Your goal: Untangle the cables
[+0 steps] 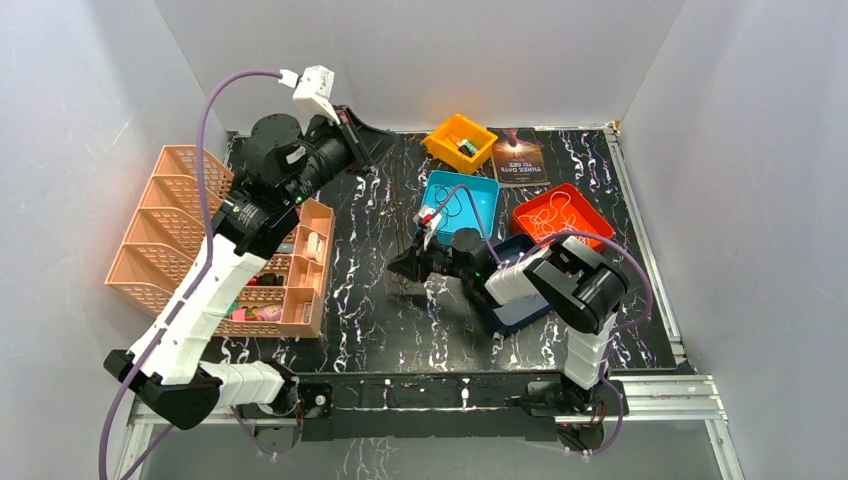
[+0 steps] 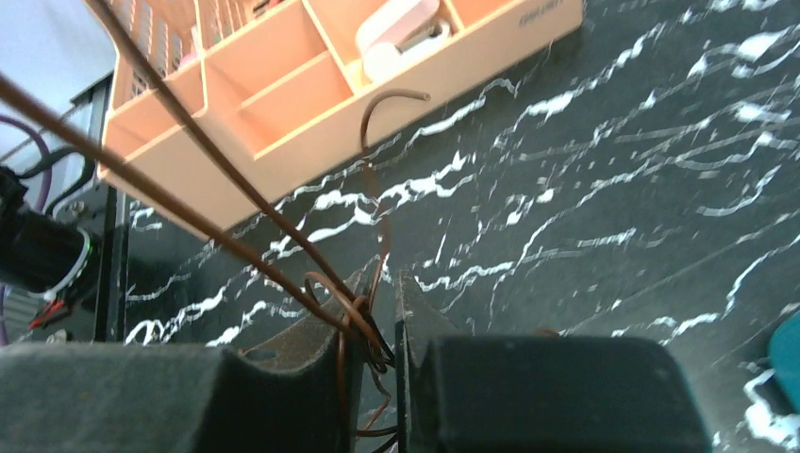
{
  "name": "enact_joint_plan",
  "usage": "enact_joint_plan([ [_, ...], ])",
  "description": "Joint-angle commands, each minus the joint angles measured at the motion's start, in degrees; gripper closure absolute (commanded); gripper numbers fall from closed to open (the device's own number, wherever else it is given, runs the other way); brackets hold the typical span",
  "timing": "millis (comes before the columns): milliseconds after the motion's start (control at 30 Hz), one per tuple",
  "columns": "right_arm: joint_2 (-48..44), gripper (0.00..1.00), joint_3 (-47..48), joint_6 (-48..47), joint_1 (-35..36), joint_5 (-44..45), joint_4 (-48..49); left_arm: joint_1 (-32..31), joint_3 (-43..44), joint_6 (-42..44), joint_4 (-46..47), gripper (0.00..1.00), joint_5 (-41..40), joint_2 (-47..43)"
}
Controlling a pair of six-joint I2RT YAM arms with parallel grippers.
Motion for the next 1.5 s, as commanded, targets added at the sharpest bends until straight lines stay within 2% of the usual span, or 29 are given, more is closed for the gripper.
enact_joint_plan([
  [0,-0.64,0.77,-2.82,0.25,1.17,-0.7,-0.41,0.28,5.1,2.61,1.8,1.0,-1.22,0.13],
  [300,-1.05,0.77,-7.48,0.47,2.37,0.2,0.44,0.24,9.06,5.08,1.23,1.0,-2.37,1.41],
  [567,-1.0,0.75,-8.34,0.97,2.93,0.23,1.04,0.26,16.66,8.55,0.35,1.0,-4.61,3.4],
  [1000,-4.58,0.64,-8.03,-0.11,3.02,-0.32,-1.53,0.28,27.45,12.6,0.68,1.0,-6.19,7.18],
  [1467,-4.54,0.6,-11.33,-0.6,3.02,0.01,-1.12,0.3,33.9,15.82,2.26,1.0,-7.71,11.18],
])
